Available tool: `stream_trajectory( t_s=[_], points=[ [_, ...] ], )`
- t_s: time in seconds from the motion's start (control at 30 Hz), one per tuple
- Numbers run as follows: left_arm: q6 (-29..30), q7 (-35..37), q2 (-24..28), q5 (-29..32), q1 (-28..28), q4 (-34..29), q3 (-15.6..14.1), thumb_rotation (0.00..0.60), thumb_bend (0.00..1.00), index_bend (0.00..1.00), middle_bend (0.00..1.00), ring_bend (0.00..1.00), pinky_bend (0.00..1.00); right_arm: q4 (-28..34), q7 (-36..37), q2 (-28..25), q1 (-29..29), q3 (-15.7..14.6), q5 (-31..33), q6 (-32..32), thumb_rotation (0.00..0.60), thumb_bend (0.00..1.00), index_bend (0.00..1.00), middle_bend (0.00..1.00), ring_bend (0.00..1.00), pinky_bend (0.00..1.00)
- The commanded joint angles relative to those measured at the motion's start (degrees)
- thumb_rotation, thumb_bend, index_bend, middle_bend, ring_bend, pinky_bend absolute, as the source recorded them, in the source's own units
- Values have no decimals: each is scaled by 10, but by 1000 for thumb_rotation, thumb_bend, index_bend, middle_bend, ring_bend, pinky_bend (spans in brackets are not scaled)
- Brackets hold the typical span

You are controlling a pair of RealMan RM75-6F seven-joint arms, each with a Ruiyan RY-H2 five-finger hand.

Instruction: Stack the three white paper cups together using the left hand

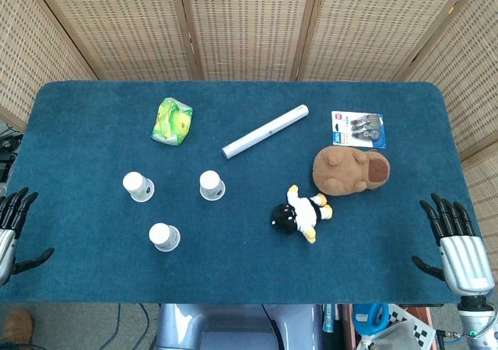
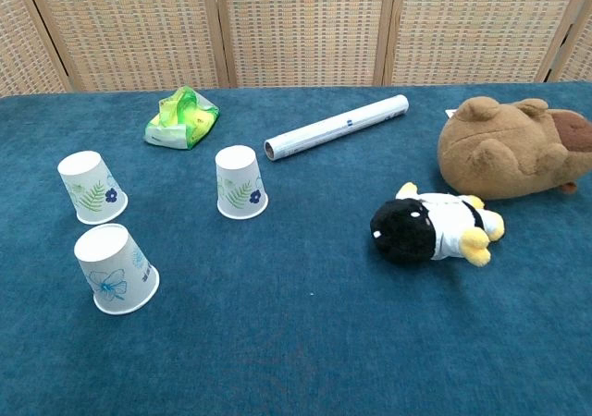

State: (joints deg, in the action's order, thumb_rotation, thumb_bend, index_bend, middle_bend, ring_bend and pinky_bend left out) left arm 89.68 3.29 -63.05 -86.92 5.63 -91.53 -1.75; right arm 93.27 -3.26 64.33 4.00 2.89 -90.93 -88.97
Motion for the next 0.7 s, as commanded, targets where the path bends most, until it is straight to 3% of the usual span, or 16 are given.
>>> stream_trajectory(
  t_s=[0.03, 0.17, 0.3, 0.43, 0.57, 0.7],
  points=[
    [2, 4, 1, -5, -3, 1, 0, 600, 185, 0, 0, 0, 0, 3, 0, -2, -1, -1, 0, 0, 600, 0, 0, 0, 0, 0],
    [-3, 10, 1, -15, -2, 4, -1, 600, 184, 0, 0, 0, 0, 6, 3, -4, -2, 0, 1, 0, 600, 0, 0, 0, 0, 0],
    [-47, 27, 2, -65, 31, 5, -13, 600, 184, 0, 0, 0, 0, 6, 9, -7, -2, 2, 5, 0, 600, 0, 0, 0, 0, 0],
    [-152, 17, -8, -113, 110, 3, -16, 600, 185, 0, 0, 0, 12, 6, 12, -8, -2, 4, 14, 7, 600, 0, 0, 0, 0, 0],
    [-259, -15, -34, -89, 171, 0, 0, 600, 185, 0, 8, 11, 96, 8, 12, -9, -3, 6, 21, 7, 600, 0, 0, 0, 0, 0],
    [-302, -59, -63, -63, 196, 8, 12, 600, 184, 12, 113, 111, 192, 8, 17, -12, -4, 8, 28, 9, 600, 0, 0, 0, 0, 0]
  ],
)
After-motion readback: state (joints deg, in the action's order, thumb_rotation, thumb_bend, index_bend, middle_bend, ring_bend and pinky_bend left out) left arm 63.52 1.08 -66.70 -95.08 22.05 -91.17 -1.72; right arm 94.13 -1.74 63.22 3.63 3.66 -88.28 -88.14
